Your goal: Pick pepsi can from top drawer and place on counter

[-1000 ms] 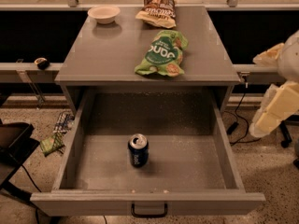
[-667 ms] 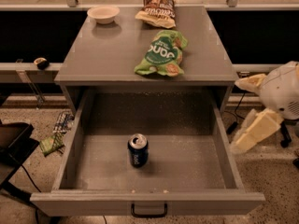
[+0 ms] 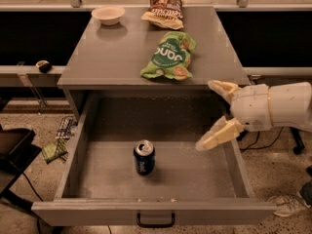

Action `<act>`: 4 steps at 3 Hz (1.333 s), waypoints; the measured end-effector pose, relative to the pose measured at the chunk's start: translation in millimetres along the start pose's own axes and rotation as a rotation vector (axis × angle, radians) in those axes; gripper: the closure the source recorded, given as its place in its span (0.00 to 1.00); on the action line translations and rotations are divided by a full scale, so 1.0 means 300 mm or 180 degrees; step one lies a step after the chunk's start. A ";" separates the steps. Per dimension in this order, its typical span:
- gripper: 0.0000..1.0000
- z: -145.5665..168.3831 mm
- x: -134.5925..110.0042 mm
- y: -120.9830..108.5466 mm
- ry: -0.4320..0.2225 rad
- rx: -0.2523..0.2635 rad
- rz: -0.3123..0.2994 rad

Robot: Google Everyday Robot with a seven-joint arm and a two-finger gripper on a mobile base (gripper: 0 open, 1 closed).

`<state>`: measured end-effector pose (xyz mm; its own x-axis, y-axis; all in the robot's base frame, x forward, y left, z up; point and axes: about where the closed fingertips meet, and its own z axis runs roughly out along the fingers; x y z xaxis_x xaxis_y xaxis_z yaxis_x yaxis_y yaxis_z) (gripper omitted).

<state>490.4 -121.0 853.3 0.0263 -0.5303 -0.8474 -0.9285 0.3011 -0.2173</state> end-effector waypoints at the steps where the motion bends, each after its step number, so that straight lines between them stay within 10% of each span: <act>1: 0.00 0.063 -0.018 -0.014 -0.0316 0.0046 -0.0103; 4: 0.00 0.339 -0.003 0.116 -0.0356 -0.0384 -0.0199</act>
Offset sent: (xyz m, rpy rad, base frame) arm 0.0097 0.0147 -0.0032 0.0717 -0.0561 0.0220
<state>495.7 -29.3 797.3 0.1203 -0.4514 -0.8842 -0.9613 0.1694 -0.2173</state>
